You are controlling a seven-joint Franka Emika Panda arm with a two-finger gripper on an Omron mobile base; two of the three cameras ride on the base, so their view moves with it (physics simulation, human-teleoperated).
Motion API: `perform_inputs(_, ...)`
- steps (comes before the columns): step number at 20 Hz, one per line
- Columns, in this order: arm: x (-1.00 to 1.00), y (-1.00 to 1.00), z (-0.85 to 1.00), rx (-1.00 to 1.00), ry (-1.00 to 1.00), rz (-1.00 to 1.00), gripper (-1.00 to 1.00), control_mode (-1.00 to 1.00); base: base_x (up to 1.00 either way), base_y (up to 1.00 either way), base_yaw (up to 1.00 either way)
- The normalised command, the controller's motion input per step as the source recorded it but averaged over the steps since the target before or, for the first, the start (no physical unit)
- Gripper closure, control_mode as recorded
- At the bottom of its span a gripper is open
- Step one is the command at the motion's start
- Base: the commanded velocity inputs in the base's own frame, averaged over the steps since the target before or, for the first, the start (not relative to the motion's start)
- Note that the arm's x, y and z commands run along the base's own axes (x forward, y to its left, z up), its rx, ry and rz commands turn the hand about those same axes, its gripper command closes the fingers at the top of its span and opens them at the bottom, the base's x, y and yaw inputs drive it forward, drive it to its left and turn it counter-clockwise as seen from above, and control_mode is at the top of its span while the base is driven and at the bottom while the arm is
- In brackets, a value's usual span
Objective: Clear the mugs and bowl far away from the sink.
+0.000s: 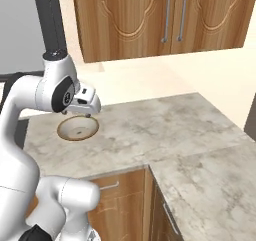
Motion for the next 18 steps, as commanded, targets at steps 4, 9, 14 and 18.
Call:
perform_inputs(4,0.02,0.00,-0.63,0.20,0.13,-0.07,-1.00,-1.00,0.00,0.00,0.00)
perform_inputs(9,0.02,-0.01,-0.46,0.19,0.01,0.00,-1.00,-1.00,0.00,0.00,0.00)
perform_inputs(14,0.30,0.00,-0.24,0.05,0.00,0.02,-1.00,-1.00,0.00,0.00,0.00)
perform_inputs(18,0.44,0.00,-0.09,0.00,0.00,0.00,-1.00,-1.00,0.00,0.00,0.00)
